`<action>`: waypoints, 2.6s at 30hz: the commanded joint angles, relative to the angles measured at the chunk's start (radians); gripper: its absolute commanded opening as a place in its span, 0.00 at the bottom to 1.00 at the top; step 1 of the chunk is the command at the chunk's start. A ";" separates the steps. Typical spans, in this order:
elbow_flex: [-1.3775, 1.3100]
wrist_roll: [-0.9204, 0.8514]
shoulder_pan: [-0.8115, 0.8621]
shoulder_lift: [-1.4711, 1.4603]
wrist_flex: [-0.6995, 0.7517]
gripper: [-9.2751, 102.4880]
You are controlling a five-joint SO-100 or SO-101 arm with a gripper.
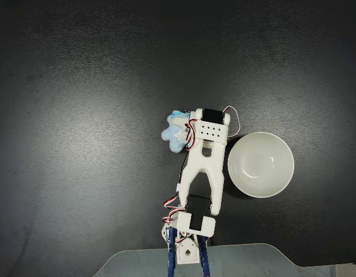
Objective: Grasp a skyblue doll and put it in the white bowl.
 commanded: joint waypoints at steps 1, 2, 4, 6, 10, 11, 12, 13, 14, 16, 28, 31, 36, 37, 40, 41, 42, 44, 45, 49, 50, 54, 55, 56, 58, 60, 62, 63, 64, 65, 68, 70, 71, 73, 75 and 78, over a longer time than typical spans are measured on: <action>-0.003 -0.011 -0.066 0.066 0.005 0.59; -0.003 -0.009 -0.083 0.086 0.003 0.59; -0.002 -0.009 -0.114 0.115 0.002 0.59; -0.002 -0.005 -0.127 0.121 0.002 0.59; 0.000 0.000 -0.129 0.118 0.002 0.59; 0.000 0.002 -0.124 0.118 0.003 0.59; 0.000 0.003 -0.120 0.120 0.003 0.59; 0.000 0.003 -0.117 0.121 0.003 0.59; 0.000 0.005 -0.117 0.121 0.002 0.59; 0.000 0.005 -0.115 0.124 0.000 0.58; -0.002 0.008 -0.112 0.183 -0.003 0.05; -0.002 0.008 -0.112 0.186 -0.003 0.10; -0.003 0.008 -0.112 0.192 -0.003 0.07; -0.014 0.009 -0.114 0.206 -0.003 0.07; -0.034 0.041 -0.127 0.339 -0.003 0.07; -0.041 0.069 -0.130 0.393 -0.003 0.07; -0.043 0.101 -0.132 0.440 -0.003 0.07; -0.037 0.160 -0.155 0.497 -0.003 0.07; -0.029 0.179 -0.176 0.511 0.000 0.07; -0.041 0.236 -0.213 0.532 0.011 0.07; -0.041 0.255 -0.215 0.543 0.011 0.07; -0.032 0.337 -0.133 0.589 -0.003 0.07; -0.035 0.354 -0.064 0.592 -0.003 0.07; -0.041 0.371 0.023 0.592 -0.003 0.07; -0.043 0.391 0.186 0.592 -0.012 0.07; -0.041 0.396 0.327 0.586 -0.041 0.07; -0.043 0.396 0.477 0.586 -0.087 0.07; -0.043 0.396 0.549 0.583 -0.115 0.07; -0.043 0.396 0.617 0.580 -0.143 0.07; -0.038 0.396 0.676 0.578 -0.170 0.07; -0.028 0.396 0.808 0.575 -0.201 0.07; -0.023 0.396 0.848 0.575 -0.199 0.07; -0.015 0.396 0.857 0.575 -0.198 0.07; 0.015 0.394 0.865 0.575 -0.198 0.07; 0.061 0.382 0.857 0.577 -0.198 0.07; 0.126 0.380 0.850 0.577 -0.198 0.07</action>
